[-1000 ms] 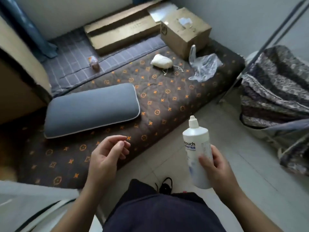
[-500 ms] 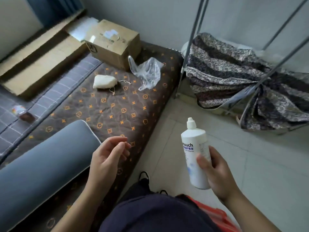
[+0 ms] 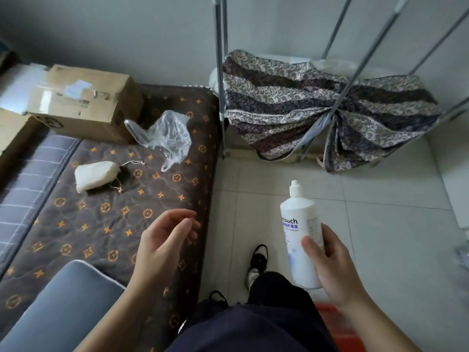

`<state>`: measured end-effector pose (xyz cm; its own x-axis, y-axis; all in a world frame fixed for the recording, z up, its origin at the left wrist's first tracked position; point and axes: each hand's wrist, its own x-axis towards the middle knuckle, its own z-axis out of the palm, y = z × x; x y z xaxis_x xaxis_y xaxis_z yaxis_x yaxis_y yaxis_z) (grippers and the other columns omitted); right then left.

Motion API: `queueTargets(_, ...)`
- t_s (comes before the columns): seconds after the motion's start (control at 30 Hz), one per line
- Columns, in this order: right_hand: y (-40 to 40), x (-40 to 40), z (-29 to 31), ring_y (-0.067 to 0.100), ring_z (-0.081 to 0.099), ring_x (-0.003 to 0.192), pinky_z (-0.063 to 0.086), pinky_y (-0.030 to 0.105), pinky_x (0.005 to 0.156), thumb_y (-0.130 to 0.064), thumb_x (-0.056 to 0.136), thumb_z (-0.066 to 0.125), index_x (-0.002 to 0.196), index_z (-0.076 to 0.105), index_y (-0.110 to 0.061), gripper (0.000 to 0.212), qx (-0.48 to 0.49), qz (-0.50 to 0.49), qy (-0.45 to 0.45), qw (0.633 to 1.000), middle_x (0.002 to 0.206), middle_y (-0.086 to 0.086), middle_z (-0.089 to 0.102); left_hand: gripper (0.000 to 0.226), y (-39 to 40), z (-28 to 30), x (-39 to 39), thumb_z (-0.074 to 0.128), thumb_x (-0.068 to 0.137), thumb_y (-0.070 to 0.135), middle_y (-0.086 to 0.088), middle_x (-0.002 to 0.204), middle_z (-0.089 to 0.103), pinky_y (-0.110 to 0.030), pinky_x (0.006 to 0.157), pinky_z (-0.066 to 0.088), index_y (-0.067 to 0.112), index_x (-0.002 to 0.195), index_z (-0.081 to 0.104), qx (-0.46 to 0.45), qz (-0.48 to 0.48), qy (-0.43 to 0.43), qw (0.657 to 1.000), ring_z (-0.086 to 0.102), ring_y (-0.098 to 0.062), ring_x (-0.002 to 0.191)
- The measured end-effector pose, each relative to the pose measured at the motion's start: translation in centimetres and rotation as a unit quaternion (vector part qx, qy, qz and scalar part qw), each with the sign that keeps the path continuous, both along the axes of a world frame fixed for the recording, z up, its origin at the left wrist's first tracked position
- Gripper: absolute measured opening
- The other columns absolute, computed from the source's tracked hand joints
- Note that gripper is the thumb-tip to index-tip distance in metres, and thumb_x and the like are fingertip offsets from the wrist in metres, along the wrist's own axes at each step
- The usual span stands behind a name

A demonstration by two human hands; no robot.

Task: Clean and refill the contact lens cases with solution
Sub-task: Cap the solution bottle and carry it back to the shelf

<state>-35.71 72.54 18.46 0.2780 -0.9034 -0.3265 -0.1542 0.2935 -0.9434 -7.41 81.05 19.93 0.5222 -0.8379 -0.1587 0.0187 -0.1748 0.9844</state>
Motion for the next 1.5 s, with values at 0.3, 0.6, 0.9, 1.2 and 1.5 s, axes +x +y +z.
queueTargets(0.3, -14.4, 0.7, -1.6, 0.01, 0.072, 0.08, 0.055, 0.02, 0.064, -0.056, 0.072, 0.067, 0.103, 0.069, -0.037, 0.036, -0.013, -0.034, 0.001, 0.999, 0.094, -0.002, 0.075, 0.016, -15.8, -0.9, 1.5, 0.064, 0.092, 0.011, -0.009, 0.082, 0.074, -0.026, 0.063, 0.055, 0.022, 0.091, 0.076, -0.002, -0.024, -0.005, 1.0, 0.065, -0.017, 0.07)
queueTargets(0.6, -31.1, 0.6, -0.4, 0.007, 0.071, 0.075, 0.056, 0.023, 0.059, -0.057, 0.072, 0.069, 0.103, 0.069, -0.037, 0.037, -0.031, -0.048, 0.01, 0.998, 0.091, -0.003, 0.075, 0.022, -30.0, 0.4, 3.4, 0.064, 0.081, 0.04, -0.008, 0.087, 0.074, -0.038, 0.069, 0.053, 0.027, 0.095, 0.076, -0.01, -0.012, -0.009, 1.0, 0.066, -0.019, 0.074)
queueTargets(0.9, -41.7, 6.0, -1.8, 0.004, 0.071, 0.078, 0.055, 0.02, 0.062, -0.055, 0.072, 0.069, 0.104, 0.069, -0.04, 0.036, -0.028, -0.062, 0.007, 0.998, 0.094, -0.007, 0.075, 0.023, -43.7, -1.1, 7.6, 0.063, 0.081, 0.042, -0.006, 0.088, 0.074, -0.03, 0.069, 0.055, 0.029, 0.096, 0.075, 0.008, -0.062, -0.002, 0.998, 0.067, -0.018, 0.076)
queueTargets(1.2, -51.6, 9.0, -2.8, 0.002, 0.07, 0.075, 0.053, 0.018, 0.06, -0.054, 0.071, 0.068, 0.101, 0.068, -0.038, 0.034, -0.032, -0.151, 0.03, 0.987, 0.09, -0.009, 0.074, 0.021, -58.3, -2.7, 11.6, 0.063, 0.084, 0.039, -0.009, 0.086, 0.074, -0.031, 0.069, 0.055, 0.026, 0.098, 0.074, 0.019, -0.161, -0.008, 0.987, 0.065, -0.023, 0.074)
queueTargets(1.5, -64.5, 8.2, -7.9, 0.006, 0.071, 0.098, 0.057, 0.023, 0.068, -0.055, 0.069, 0.077, 0.117, 0.058, -0.048, 0.052, 0.003, -0.111, 0.056, 0.992, 0.112, -0.014, 0.072, 0.021, -68.0, -6.6, 10.1, 0.063, 0.084, 0.04, -0.005, 0.09, 0.075, -0.026, 0.068, 0.056, 0.029, 0.098, 0.074, 0.053, -0.145, -0.008, 0.988, 0.068, -0.02, 0.075)
